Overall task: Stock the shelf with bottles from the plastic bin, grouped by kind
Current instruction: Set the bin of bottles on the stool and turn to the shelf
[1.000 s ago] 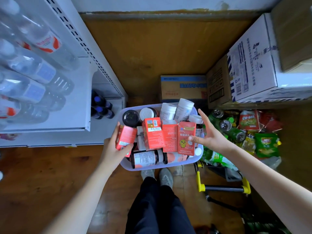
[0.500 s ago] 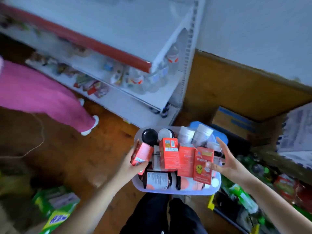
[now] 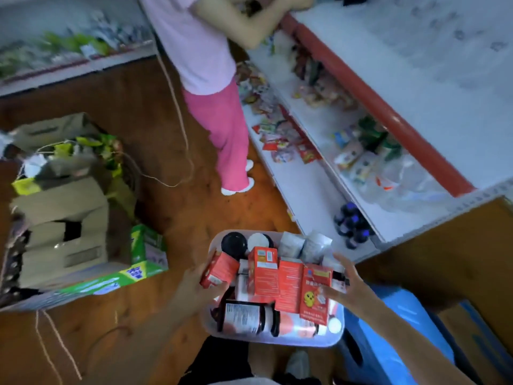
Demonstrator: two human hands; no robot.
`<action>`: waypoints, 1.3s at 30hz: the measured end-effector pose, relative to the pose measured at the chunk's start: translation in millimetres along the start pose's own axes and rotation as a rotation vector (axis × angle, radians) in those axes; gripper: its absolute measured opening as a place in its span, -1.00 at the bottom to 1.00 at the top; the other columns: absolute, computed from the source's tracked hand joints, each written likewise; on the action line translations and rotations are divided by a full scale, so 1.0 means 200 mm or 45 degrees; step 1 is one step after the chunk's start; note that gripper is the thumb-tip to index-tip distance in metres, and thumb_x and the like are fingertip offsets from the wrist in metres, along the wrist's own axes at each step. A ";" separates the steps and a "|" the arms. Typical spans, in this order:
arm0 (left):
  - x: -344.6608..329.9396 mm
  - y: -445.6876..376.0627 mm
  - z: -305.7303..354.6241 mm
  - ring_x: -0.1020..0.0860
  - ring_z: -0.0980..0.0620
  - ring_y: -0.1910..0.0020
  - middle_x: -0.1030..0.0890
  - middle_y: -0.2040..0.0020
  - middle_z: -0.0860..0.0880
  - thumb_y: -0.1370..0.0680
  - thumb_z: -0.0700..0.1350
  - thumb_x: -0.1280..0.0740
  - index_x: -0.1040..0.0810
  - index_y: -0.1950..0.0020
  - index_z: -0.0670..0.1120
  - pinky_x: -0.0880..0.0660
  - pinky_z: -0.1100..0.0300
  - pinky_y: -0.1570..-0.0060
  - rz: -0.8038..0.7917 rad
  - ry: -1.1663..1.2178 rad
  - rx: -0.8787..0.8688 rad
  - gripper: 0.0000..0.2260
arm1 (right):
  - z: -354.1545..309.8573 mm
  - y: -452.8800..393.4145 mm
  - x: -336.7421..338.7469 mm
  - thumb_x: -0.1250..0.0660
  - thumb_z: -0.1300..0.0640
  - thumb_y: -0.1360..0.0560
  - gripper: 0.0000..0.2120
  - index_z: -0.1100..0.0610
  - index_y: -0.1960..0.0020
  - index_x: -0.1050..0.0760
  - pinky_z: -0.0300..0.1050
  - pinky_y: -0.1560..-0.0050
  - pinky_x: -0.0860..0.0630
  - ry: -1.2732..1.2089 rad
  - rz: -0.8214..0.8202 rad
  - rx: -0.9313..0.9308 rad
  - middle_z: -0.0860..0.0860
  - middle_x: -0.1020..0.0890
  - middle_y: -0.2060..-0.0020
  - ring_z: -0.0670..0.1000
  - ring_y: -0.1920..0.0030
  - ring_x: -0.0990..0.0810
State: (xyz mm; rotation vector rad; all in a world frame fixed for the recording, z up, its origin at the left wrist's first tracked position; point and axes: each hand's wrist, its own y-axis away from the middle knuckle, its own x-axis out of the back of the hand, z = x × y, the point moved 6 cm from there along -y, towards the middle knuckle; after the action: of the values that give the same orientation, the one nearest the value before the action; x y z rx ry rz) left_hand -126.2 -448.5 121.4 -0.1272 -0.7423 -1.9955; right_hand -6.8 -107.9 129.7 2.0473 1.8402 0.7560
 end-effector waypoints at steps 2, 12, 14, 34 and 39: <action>0.17 0.01 -0.08 -0.68 0.04 0.11 -0.67 -0.04 -0.04 -0.29 0.09 -0.52 -0.20 -0.48 0.25 -0.65 0.04 0.14 0.065 0.083 0.061 -0.18 | -0.18 -0.12 -0.15 -0.55 -0.47 0.12 0.08 -0.13 -0.28 -0.27 -0.06 -0.13 -0.56 0.090 -0.099 -0.043 -0.14 -0.53 -0.15 -0.16 -0.08 -0.58; 1.07 -0.05 -0.41 -0.67 0.10 0.11 -0.67 -0.02 -0.02 -0.35 0.03 -0.55 -0.17 -0.52 0.24 -0.62 0.15 0.08 0.394 0.241 0.210 -0.15 | -0.98 -0.69 -0.99 -0.56 -0.46 0.21 0.08 -0.03 -0.19 -0.34 -0.34 0.21 -0.55 0.249 -0.376 -0.035 -0.14 -0.53 -0.12 -0.15 0.01 -0.65; 1.24 -0.09 -0.45 -0.67 0.12 0.12 -0.67 -0.01 0.01 -0.38 -0.03 -0.56 -0.16 -0.53 0.22 -0.62 0.15 0.09 0.437 0.261 0.209 -0.16 | -1.10 -0.79 -1.14 -0.58 -0.41 0.13 -0.03 -0.05 -0.16 -0.36 -0.35 0.23 -0.55 0.248 -0.427 -0.033 -0.12 -0.55 -0.12 -0.16 0.02 -0.65; 2.52 -1.00 -0.44 -0.63 0.05 -0.09 -0.56 -0.18 -0.02 -0.35 0.22 -0.51 -0.20 -0.22 0.62 -0.61 0.18 0.07 0.731 0.332 0.305 -0.36 | -2.13 -2.35 -1.98 -0.53 0.13 -0.40 -0.34 -0.02 -0.37 -0.26 -0.41 0.21 -0.52 0.351 -0.735 0.079 -0.16 -0.60 -0.08 -0.34 0.12 -0.62; 2.76 -1.24 -0.43 -0.64 0.09 -0.05 -0.60 -0.13 0.04 -0.46 0.02 -0.50 -0.06 -0.57 0.20 -0.59 0.19 0.00 0.716 0.406 0.386 -0.17 | -2.37 -2.67 -2.12 -0.64 -0.15 -0.21 -0.15 -0.11 -0.36 -0.27 -0.09 -0.06 -0.63 0.328 -0.809 0.041 -0.07 -0.63 -0.16 -0.09 -0.07 -0.67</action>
State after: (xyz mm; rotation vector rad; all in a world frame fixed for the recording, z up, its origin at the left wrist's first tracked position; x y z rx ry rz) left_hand -604.3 -829.0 149.5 0.1469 -0.6971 -1.3134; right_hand -733.5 -507.6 151.3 1.2788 2.4603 0.8218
